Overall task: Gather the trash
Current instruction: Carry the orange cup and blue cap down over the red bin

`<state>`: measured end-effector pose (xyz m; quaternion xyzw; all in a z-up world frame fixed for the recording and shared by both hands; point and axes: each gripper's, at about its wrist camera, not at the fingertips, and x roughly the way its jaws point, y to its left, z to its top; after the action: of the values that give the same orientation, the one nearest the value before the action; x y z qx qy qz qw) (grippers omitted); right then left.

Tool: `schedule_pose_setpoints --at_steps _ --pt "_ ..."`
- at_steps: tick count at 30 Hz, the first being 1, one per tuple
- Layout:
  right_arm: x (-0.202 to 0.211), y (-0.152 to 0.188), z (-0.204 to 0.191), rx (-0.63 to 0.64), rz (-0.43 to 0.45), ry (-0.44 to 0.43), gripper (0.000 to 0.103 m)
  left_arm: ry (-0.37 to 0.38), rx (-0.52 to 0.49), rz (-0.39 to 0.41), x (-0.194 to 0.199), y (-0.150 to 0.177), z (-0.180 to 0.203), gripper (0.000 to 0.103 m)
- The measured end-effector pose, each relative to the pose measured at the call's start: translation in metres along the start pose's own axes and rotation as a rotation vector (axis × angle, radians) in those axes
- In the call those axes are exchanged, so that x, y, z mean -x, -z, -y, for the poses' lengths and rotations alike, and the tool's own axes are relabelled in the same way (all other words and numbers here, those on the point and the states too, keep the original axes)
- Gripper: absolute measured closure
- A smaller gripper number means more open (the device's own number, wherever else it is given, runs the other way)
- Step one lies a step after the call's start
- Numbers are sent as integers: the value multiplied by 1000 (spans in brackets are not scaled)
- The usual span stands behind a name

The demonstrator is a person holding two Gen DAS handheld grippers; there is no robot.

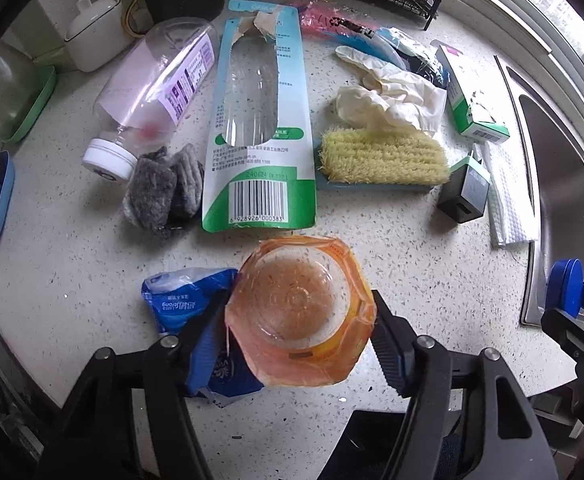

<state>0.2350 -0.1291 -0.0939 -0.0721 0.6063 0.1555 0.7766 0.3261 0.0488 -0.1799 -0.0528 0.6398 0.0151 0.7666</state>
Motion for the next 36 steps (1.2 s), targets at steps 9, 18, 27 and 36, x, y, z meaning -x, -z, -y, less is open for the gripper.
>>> schedule_pose_setpoints --at_steps 9,18,27,36 --pt "18 17 -2 5 47 -28 60 -20 -20 82 41 35 21 38" --pt "59 65 5 55 133 -66 60 -27 -23 197 108 114 52 38" --pt "92 131 17 117 163 -84 60 -32 -6 232 146 204 107 38" --pt "90 186 14 87 124 -107 60 6 -72 195 141 257 134 38"
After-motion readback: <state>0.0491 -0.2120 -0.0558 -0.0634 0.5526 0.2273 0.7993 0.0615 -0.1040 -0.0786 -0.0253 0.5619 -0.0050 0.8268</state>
